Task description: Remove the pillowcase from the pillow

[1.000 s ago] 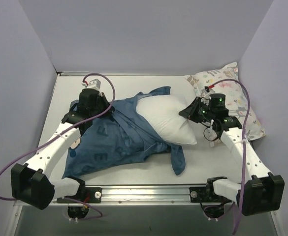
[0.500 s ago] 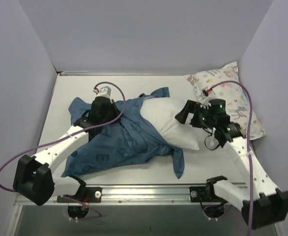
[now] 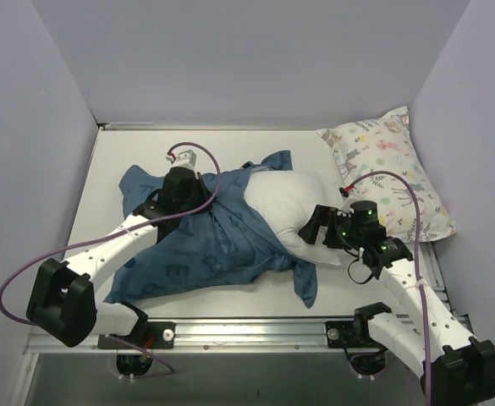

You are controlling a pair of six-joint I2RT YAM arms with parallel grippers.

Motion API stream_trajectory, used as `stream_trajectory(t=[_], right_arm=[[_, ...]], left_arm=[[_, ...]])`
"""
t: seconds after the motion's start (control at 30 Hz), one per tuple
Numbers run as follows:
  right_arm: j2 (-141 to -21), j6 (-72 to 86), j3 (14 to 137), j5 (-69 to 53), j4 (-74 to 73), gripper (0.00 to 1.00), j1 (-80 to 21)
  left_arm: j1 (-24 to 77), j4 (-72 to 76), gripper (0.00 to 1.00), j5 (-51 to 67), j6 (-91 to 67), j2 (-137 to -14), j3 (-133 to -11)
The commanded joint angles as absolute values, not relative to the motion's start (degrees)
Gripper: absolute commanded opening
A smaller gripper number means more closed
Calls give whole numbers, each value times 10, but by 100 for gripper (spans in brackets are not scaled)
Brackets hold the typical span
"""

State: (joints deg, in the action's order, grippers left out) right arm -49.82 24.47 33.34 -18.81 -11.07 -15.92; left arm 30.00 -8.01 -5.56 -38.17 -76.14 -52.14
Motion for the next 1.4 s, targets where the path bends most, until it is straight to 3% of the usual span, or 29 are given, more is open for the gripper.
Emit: stream_trajectory(t=[0.0,0.17,0.27,0.37,0.4,0.43,0.47,0.67,0.73,0.87,1.0,1.1,1.37], right_arm=[[-504,252,329,-231,-35,100,-175],[-532,265,339,-292,25,100,-185],[-560,281,342,-326,61,94,-187],[-583,298,358,-343,77,67,-200],[-586,299,369,-335,58,29,-205],[-592,300,394,-332,46,11,-213],[-593,302,409,-331,36,0,-215],[-563,409,516,-348,2,0,-227],[-556,455,541,-334,3,0,-232],[-560,487,614,-262,-19,0,-253],[-572,491,643,-201,-37,0,-254],[-584,496,652,-166,-42,0,-253],[-613,475,683,-106,-83,0,-258]], left_arm=[[308,-113,0,-50,-376,-792,-523],[320,-115,0,-48,-372,-805,-540],[323,-114,0,-41,-368,-814,-550],[328,-112,0,-33,-362,-817,-559],[329,-109,0,-26,-357,-817,-562],[330,-106,0,-12,-352,-817,-566],[330,-101,0,-4,-347,-815,-576],[331,-133,0,24,-284,-804,-651],[331,-148,5,18,-260,-798,-695],[331,-176,50,15,-229,-787,-765],[335,-197,82,-9,-216,-749,-815],[348,-213,90,-47,-214,-703,-810],[411,-272,92,-136,-254,-580,-694]])
